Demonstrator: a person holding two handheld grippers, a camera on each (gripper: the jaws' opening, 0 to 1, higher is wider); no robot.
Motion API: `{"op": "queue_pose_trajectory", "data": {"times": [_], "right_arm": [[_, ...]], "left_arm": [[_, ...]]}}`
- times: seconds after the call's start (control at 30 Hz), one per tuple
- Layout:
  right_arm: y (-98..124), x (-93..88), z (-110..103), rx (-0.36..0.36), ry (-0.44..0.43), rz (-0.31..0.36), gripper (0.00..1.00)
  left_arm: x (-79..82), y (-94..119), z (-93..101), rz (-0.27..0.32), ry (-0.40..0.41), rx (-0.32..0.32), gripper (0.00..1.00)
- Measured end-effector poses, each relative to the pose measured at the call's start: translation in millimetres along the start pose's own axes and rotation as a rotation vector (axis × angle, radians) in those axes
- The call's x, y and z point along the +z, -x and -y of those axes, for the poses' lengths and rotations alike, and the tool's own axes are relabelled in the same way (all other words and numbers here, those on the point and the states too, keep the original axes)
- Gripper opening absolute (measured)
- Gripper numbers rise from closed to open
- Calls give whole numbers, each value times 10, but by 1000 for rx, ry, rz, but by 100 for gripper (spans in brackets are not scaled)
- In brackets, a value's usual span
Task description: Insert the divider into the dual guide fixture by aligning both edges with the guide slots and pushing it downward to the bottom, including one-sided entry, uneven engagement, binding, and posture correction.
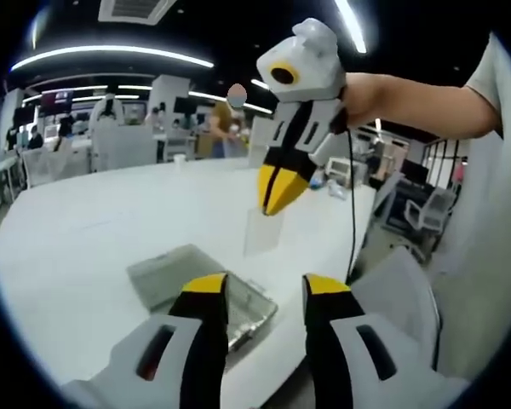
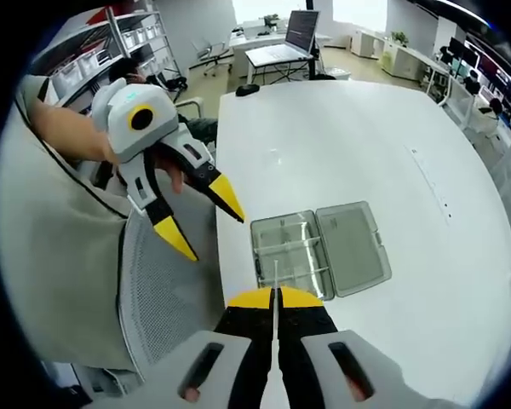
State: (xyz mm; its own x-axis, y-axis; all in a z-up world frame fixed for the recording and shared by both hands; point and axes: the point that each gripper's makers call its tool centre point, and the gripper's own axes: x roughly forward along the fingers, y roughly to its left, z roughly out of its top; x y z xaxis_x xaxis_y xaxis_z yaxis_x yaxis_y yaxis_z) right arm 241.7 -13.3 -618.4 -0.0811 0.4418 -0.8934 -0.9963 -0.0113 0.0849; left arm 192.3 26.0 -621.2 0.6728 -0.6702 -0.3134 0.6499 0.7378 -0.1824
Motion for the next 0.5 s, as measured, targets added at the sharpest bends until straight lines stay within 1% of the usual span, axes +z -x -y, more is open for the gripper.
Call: {"op": "queue_pose_trajectory", "data": {"times": [0.17,0.3,0.43,0.5], "right_arm": [[-27,8,24,-3,12,-10,0],[-45,15,36,-3,16,-13,0],[-62,17,38,-9,27,-20,0],[-75,10,46,-9,28,-24,0]], "left_arm": [[30,15,14,1,-23,11,39],[17,20,3,-6,-32,20,43],[3,28,3,-14,-26,29,47],[-29,35,-13,-32,-8,41,50]]}}
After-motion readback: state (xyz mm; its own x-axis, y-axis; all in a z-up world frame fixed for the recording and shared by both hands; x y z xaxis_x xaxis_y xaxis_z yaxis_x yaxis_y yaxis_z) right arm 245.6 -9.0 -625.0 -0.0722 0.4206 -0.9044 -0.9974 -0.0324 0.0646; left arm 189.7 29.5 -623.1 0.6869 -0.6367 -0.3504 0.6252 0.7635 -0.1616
